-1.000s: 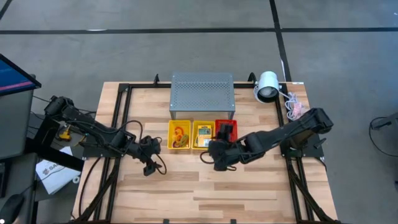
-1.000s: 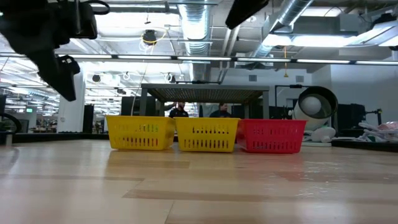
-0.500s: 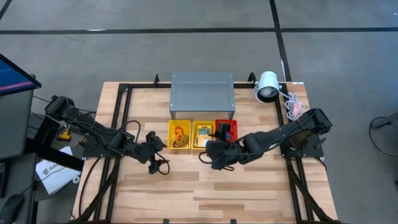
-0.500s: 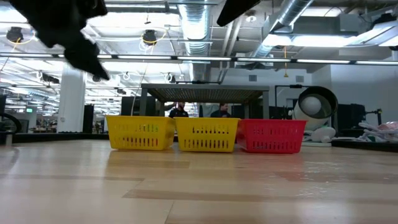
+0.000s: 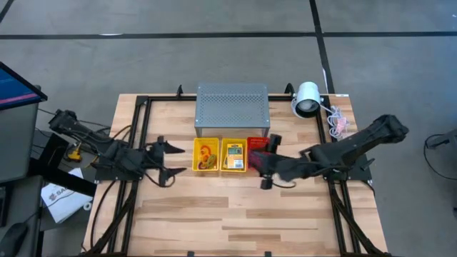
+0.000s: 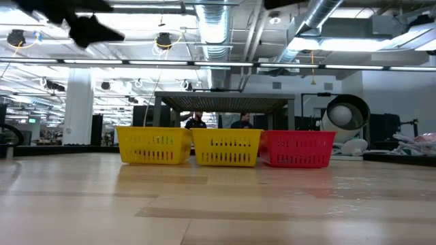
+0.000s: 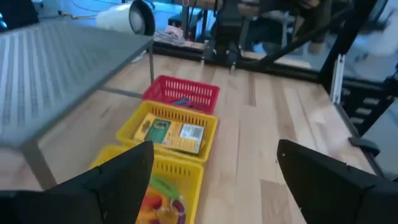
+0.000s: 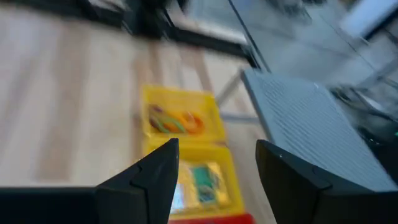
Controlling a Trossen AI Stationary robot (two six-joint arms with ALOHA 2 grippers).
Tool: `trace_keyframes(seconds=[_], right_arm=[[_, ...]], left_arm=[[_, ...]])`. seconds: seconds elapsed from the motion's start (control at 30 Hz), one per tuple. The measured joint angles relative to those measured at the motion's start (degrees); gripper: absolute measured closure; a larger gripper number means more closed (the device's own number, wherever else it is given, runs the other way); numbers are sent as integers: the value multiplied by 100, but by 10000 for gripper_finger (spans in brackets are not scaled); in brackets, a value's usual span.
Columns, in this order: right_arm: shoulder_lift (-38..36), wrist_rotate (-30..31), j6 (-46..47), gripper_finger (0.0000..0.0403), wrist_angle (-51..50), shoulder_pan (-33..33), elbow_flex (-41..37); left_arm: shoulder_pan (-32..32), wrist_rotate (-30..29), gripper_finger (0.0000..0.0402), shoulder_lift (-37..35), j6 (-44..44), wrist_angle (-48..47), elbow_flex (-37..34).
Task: Pick & Place Office Desk Supplies
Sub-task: Put the left yellow bin on the shelf
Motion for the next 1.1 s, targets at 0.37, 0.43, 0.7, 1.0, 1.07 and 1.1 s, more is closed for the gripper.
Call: trace_keyframes(seconds=[0.37, 0.43, 0.7, 1.0, 1.07, 1.1], right_arm=[[-559, -35, -371, 198, 1512, 120, -1031], [-439, -34, -369, 198, 1521, 61, -1031], [-18, -36, -238, 198, 1723, -99, -1033], [-51, -38, -265, 198, 1736, -31, -1036], [-51, -40, -277, 198, 1670, 6, -1036], [-51, -41, -276, 198, 1634, 29, -1036]], left_arm=[[55, 28, 67, -1077, -1150, 244, -929], [82, -44, 73, -1016, -1216, 55, -927], [811, -202, 111, -365, -1749, -230, -866], [1944, 1004, 139, 1056, -1822, -1213, 93], [2157, 1235, 143, 1254, -2005, -1347, 257], [2258, 1349, 145, 1341, -2103, -1336, 300]])
